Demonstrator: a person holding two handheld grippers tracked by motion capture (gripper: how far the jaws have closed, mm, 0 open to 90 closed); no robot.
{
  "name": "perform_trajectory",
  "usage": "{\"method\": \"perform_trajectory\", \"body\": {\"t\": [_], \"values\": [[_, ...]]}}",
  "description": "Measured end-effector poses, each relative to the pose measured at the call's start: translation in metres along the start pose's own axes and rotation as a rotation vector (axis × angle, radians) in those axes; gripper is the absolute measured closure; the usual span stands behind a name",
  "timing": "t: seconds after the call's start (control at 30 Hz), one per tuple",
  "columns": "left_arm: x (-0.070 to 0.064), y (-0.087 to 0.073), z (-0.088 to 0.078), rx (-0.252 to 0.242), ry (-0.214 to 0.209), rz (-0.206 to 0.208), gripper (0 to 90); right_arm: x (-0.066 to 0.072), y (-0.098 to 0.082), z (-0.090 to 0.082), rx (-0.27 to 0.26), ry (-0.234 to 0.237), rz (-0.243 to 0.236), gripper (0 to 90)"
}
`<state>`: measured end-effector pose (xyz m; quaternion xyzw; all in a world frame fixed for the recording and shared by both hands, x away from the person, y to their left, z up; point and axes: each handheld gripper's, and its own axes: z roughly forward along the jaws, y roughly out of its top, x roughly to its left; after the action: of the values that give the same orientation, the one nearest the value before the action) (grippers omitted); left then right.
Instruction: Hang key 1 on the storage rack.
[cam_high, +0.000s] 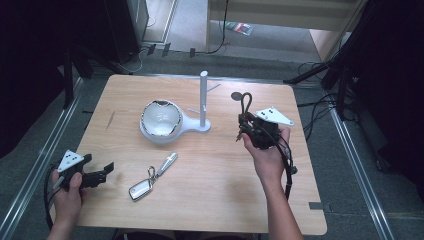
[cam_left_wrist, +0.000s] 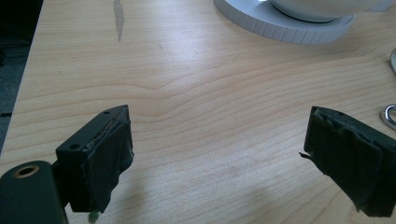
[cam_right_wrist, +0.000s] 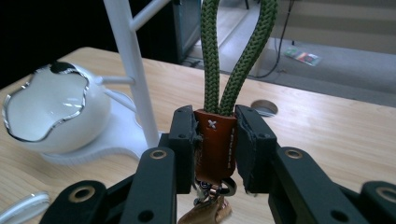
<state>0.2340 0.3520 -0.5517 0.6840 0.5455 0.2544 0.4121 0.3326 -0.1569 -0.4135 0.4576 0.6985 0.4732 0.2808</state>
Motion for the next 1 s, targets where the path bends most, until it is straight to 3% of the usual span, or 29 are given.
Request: {"method": "perform_trajectory", "body": {"t": [0.27, 0.63, 0.83, 1.0], "values": [[0.002, 0.000, -0.001, -0.006, -0.006, -0.014, 8.3, -0.003, 0.007, 0.007, -0.080, 0.064, 0.025, 71.0], [0.002, 0.000, -0.001, -0.004, -0.010, -0.020, 8.3, -0.001, 0.015, 0.024, -0.113, 0.115, -0.052, 70.7], [0.002, 0.000, -0.001, -0.004, -0.011, -0.021, 8.3, 0.000, 0.016, 0.034, -0.121, 0.101, -0.096, 70.5], [0.002, 0.000, -0.001, -0.004, -0.011, -0.022, 8.3, -0.001, 0.016, 0.041, -0.120, 0.144, -0.087, 70.5]]}}
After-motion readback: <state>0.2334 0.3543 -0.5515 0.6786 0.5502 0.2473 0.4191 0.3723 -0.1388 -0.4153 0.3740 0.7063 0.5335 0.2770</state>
